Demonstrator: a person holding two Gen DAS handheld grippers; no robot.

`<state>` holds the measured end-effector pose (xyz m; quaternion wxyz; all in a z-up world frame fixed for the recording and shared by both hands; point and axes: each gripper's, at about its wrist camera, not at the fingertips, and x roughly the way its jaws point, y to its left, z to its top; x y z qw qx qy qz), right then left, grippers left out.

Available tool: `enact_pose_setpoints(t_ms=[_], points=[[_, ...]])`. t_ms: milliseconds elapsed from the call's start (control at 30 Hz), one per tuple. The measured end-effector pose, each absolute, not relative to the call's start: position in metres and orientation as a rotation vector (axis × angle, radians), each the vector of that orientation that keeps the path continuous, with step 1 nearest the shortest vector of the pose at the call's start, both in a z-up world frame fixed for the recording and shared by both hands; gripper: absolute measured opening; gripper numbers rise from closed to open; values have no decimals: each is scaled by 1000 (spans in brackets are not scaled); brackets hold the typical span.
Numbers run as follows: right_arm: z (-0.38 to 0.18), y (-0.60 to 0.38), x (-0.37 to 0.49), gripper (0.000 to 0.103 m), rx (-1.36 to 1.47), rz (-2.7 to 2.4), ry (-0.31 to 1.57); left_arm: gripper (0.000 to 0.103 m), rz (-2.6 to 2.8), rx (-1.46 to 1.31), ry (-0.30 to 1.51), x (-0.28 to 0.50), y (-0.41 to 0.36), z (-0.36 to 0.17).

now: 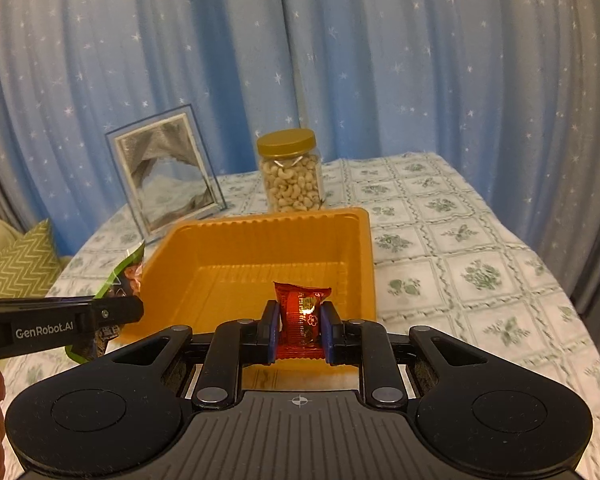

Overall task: Organize snacks
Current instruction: 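Carry both snacks over the orange tray and open both grippers to drop them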

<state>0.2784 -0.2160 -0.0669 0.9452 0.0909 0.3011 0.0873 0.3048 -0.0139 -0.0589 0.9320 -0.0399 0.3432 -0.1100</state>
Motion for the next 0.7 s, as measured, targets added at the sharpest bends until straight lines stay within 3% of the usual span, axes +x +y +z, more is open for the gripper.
enact_pose_setpoints(t_ms=[500, 600, 700], points=[[-93, -202, 352, 22, 214, 208, 697, 24, -243, -131, 708, 371, 0, -95], [-94, -205, 357, 22, 230, 203, 693, 36, -232, -149, 683, 372, 5, -94], [-97, -207, 359, 22, 249, 201, 709, 36, -224, -157, 684, 373, 9, -94]])
